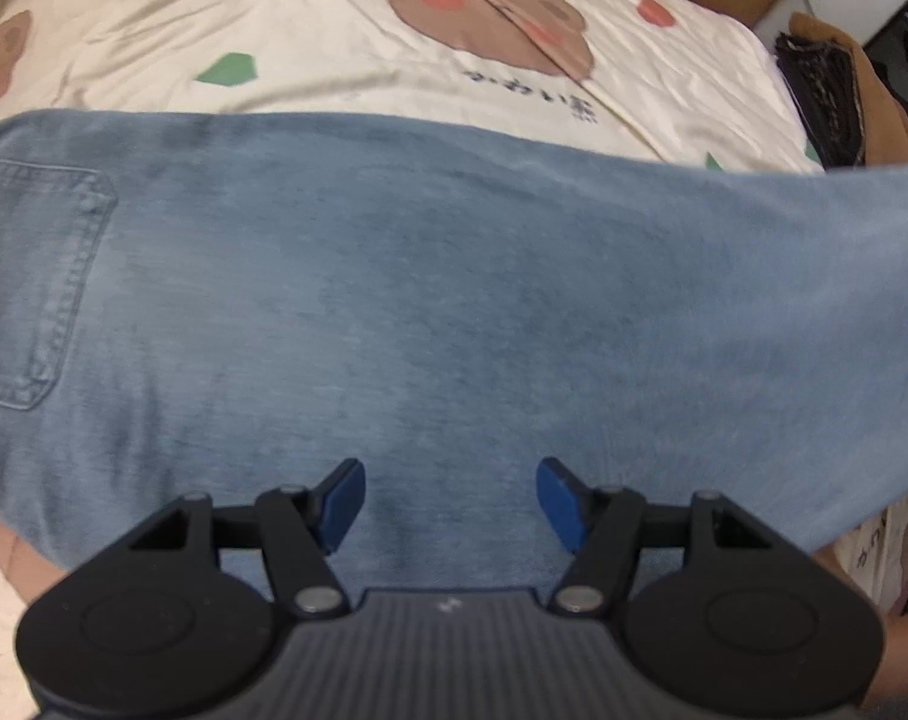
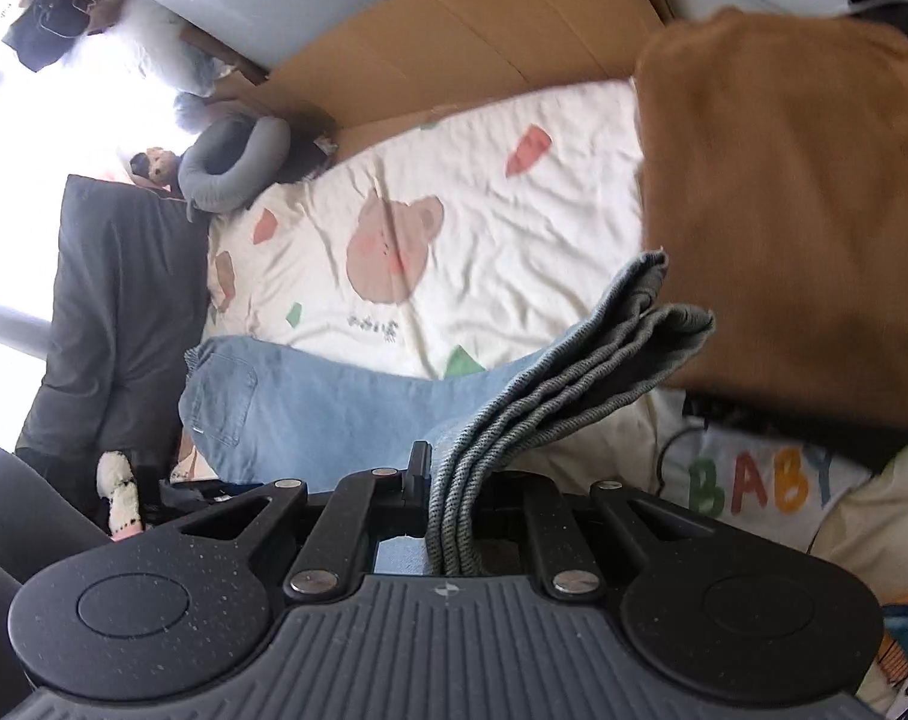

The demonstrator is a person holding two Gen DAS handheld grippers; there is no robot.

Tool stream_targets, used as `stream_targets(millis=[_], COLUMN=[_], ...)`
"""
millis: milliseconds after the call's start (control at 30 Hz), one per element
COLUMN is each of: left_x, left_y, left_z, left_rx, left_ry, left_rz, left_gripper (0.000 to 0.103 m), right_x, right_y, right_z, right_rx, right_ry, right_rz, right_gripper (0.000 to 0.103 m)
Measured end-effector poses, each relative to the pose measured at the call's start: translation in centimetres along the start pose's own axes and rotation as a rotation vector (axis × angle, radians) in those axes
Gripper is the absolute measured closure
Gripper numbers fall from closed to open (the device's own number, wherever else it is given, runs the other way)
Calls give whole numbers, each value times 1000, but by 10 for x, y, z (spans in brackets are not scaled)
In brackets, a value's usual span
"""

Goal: Fold clothes
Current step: 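Raise the held jeans legs with the right tool, stretching them up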

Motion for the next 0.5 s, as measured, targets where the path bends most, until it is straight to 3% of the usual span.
stream_targets(millis=[233,500], left_x=[3,22], left_y=[-6,-1], left_z=[9,10], left_rx=[-36,-76], left_ry=[10,24], left_rz=[18,75], left_gripper=[34,33], right_x=[34,64], right_y=[20,38], right_z=[-39,-55], right_rx=[23,-5], right_ry=[74,106], right_rz=[33,48], right_gripper=[94,94])
Point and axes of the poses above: each gripper's, at about its wrist camera, not at the fingertips, and y roughly against the way its jaws point, z to its right, x to its top, the point moved 4 cm from there along -y, roughly the way its jaws point, and after that the axes turned 10 degrees about z, right-handed, at the moved point
